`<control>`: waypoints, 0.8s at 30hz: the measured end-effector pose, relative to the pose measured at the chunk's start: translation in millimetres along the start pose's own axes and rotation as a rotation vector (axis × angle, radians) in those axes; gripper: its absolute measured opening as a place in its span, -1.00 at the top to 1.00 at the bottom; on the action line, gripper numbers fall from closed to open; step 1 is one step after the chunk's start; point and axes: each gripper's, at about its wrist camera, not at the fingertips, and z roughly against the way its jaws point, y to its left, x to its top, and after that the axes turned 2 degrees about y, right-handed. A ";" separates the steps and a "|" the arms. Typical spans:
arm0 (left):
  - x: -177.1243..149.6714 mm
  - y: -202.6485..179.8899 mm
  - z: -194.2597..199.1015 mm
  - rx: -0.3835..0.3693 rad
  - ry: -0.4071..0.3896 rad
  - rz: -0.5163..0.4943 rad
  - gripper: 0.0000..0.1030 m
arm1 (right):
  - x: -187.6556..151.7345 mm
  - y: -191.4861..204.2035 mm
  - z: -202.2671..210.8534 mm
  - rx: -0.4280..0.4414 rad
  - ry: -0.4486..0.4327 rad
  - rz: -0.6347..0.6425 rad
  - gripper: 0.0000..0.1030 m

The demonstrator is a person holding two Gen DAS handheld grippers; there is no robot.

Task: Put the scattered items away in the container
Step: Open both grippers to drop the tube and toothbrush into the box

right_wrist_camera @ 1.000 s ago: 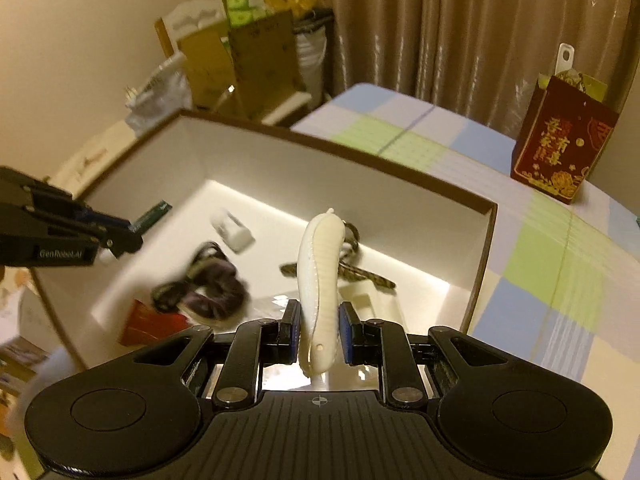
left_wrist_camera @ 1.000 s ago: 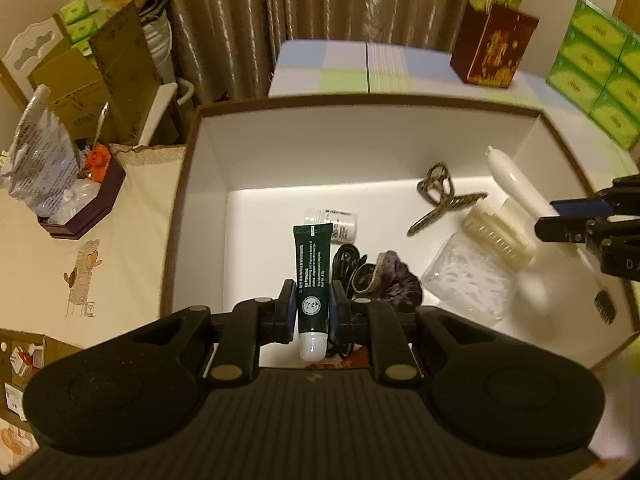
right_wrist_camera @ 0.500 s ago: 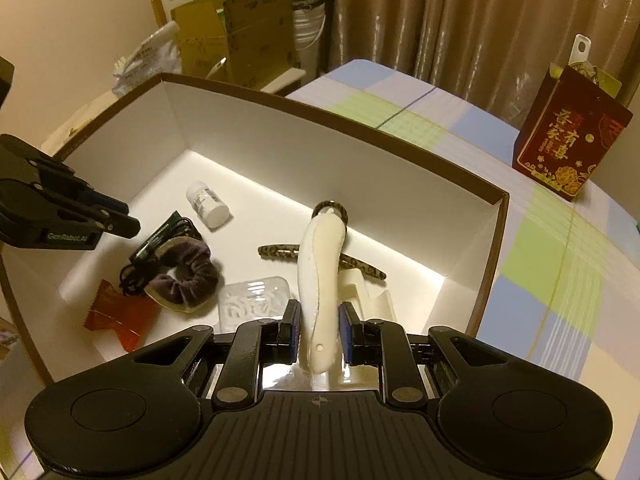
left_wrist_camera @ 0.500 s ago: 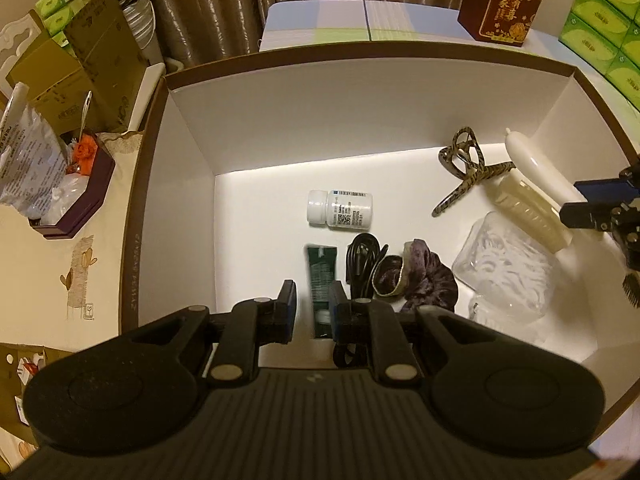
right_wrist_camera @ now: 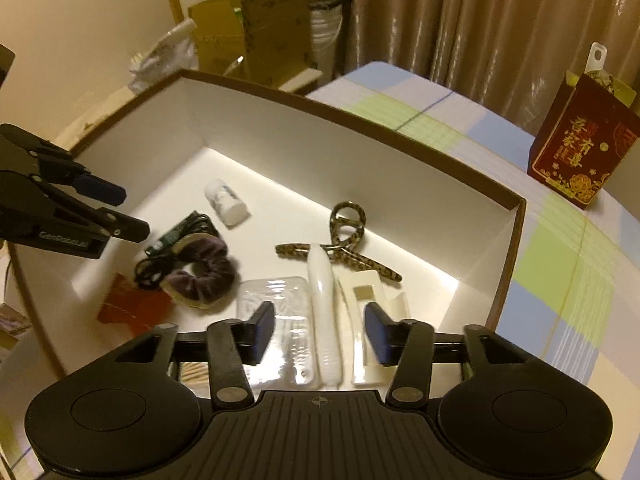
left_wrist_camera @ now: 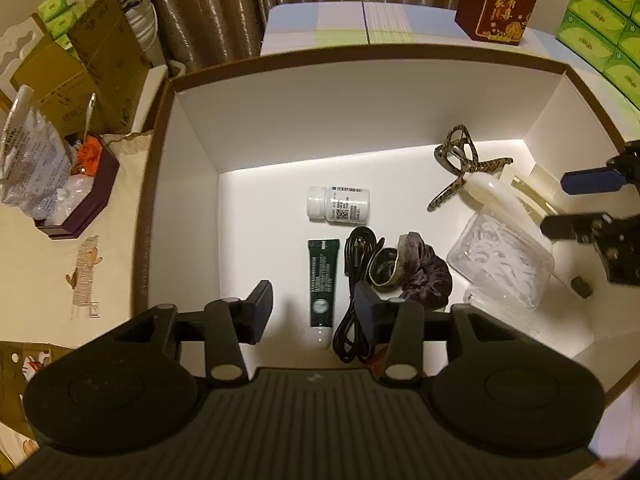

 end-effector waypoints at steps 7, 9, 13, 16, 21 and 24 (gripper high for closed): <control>-8.3 -8.1 24.8 0.028 -0.032 0.001 -0.29 | -11.9 7.4 29.7 -0.002 -0.050 -0.045 -0.84; -12.1 -11.1 32.7 0.031 -0.041 0.006 -0.32 | -16.0 11.3 39.2 -0.007 -0.071 -0.043 -0.88; -18.8 -16.0 46.8 0.032 -0.070 0.024 -0.47 | -25.1 18.6 55.7 -0.019 -0.102 -0.056 -0.96; -24.4 -20.8 57.7 0.035 -0.092 0.037 -0.57 | -32.8 24.7 65.9 -0.037 -0.114 -0.060 -0.96; -38.1 -30.3 78.0 0.041 -0.128 0.037 -0.68 | -48.0 36.9 78.8 -0.088 -0.126 -0.061 -0.96; -46.7 -34.1 89.2 0.036 -0.143 0.049 -0.71 | -56.5 40.5 85.1 -0.099 -0.123 -0.082 -0.96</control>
